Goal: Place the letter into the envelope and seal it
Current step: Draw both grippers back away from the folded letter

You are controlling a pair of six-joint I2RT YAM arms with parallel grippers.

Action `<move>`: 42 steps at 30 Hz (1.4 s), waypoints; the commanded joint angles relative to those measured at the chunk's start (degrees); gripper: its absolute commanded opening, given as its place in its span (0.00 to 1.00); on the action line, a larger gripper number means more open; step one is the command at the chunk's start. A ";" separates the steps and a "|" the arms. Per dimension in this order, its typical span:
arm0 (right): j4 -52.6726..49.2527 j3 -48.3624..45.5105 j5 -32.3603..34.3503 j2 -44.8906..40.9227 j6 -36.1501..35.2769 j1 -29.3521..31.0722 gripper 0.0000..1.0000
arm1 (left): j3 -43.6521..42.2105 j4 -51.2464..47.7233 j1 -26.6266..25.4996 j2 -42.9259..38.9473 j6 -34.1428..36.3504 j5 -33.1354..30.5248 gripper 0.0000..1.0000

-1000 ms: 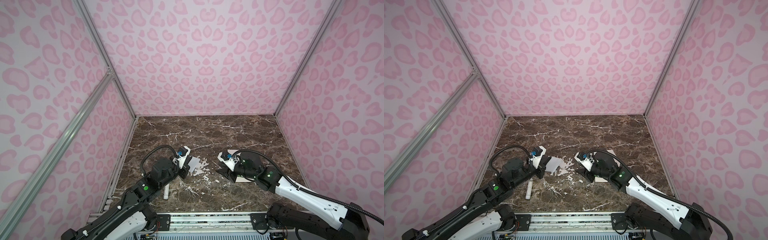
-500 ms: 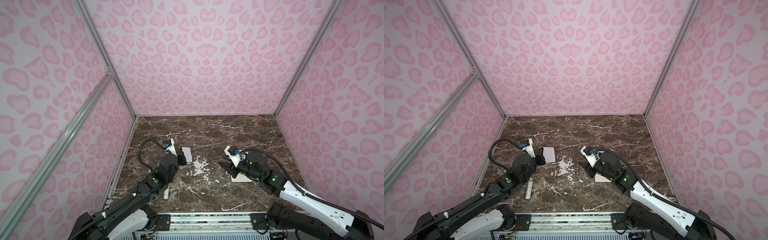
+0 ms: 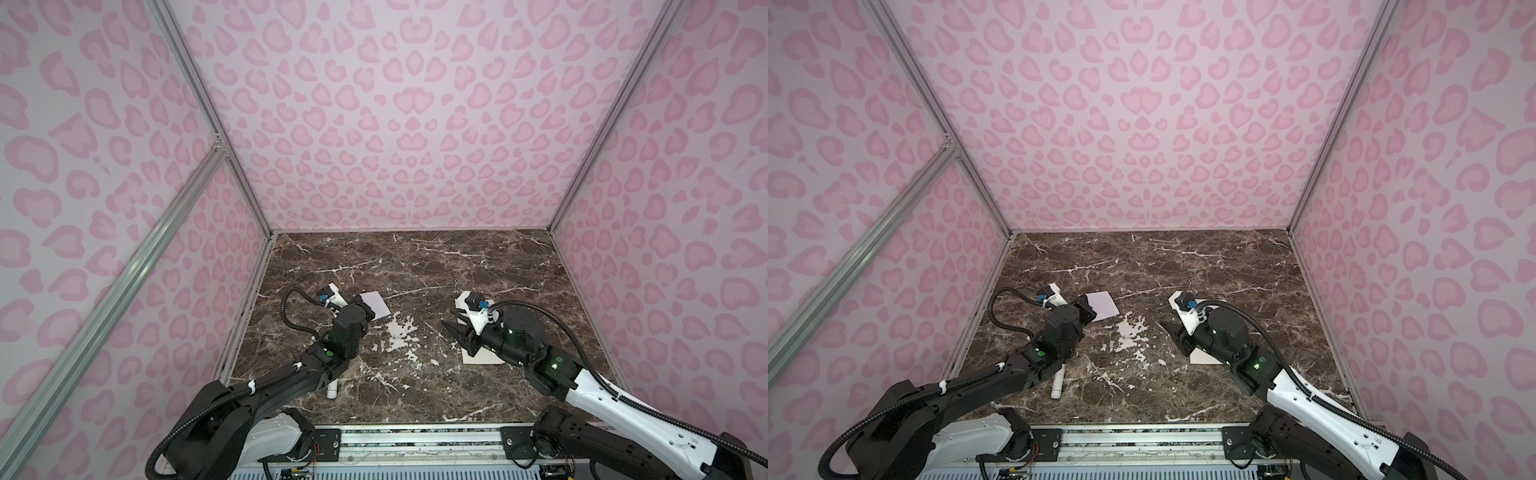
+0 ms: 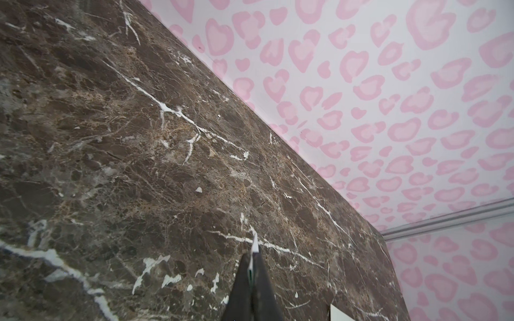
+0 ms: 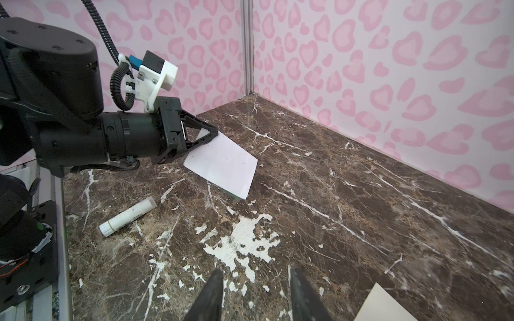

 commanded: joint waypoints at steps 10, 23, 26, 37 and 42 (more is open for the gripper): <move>0.59 -0.57 1.13 -0.81 0.45 0.05 0.42 | -2.44 12.59 1.08 11.35 -12.69 -3.73 0.04; 1.37 -1.44 1.34 -0.25 0.44 0.02 0.42 | -5.45 10.43 1.09 13.91 -17.51 -4.56 0.31; 1.30 -1.48 1.35 -0.24 0.42 0.02 0.42 | -5.88 10.44 1.09 14.02 -17.61 -4.25 0.43; 1.27 -1.66 1.40 -0.54 0.43 0.02 0.42 | -5.18 0.53 1.09 9.07 -17.27 -6.75 0.74; 1.55 -1.80 1.37 -0.25 0.51 0.02 0.42 | -5.11 -4.07 1.00 5.89 -16.38 -8.11 0.82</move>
